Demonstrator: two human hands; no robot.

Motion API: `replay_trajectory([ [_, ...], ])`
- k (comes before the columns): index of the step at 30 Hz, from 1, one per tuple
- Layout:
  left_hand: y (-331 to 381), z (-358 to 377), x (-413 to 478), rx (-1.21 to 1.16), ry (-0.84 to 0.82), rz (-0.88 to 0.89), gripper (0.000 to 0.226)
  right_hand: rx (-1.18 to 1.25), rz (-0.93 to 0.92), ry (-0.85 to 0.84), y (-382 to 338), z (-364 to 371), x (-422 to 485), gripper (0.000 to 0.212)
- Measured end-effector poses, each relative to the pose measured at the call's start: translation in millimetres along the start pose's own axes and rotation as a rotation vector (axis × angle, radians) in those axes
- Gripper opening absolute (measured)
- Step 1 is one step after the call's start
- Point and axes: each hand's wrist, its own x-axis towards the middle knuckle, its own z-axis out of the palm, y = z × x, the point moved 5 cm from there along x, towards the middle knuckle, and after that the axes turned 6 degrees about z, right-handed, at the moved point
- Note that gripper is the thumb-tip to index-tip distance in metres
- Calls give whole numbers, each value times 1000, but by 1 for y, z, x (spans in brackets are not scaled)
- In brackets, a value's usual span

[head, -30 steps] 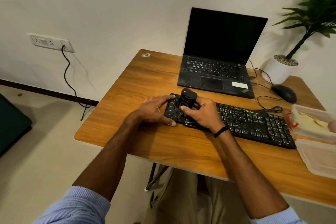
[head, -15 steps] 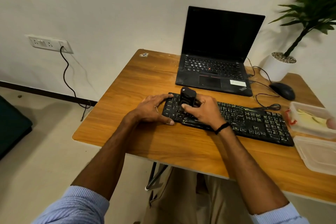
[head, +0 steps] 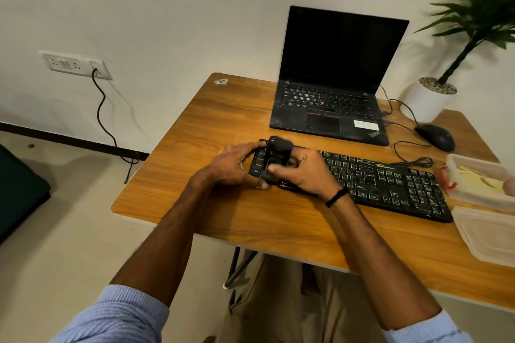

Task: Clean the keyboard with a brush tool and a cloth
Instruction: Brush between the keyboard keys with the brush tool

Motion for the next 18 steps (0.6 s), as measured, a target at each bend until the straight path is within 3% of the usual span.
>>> replay_trajectory([
  [2, 1, 0, 0, -7, 2, -1, 115, -58, 18, 193, 1, -14, 3, 39],
  [3, 2, 0, -1, -9, 7, -2, 115, -56, 16, 187, 2, -16, 4, 38],
  [6, 5, -1, -2, -6, 23, -1, 115, 28, 40, -109, 5, 1, 5, 39],
  [7, 6, -2, -2, 0, 26, -1, 116, 10, 27, -135, 2, 4, 5, 40],
  [11, 7, -1, -3, -3, 20, -4, 114, -100, 23, 203, -2, -13, 21, 35],
  [12, 7, -1, -3, -5, 22, -7, 115, -64, 22, 176, -2, -11, 23, 35],
  [15, 10, -3, -4, -11, 41, -2, 113, 49, 13, -135, -5, 9, 23, 30],
  [16, 10, -4, -4, -12, 44, 1, 112, 13, 0, -132, -7, 10, 25, 28],
  [18, 9, -3, -3, -11, 34, 3, 114, -84, -8, 68, -7, -1, 35, 26],
])
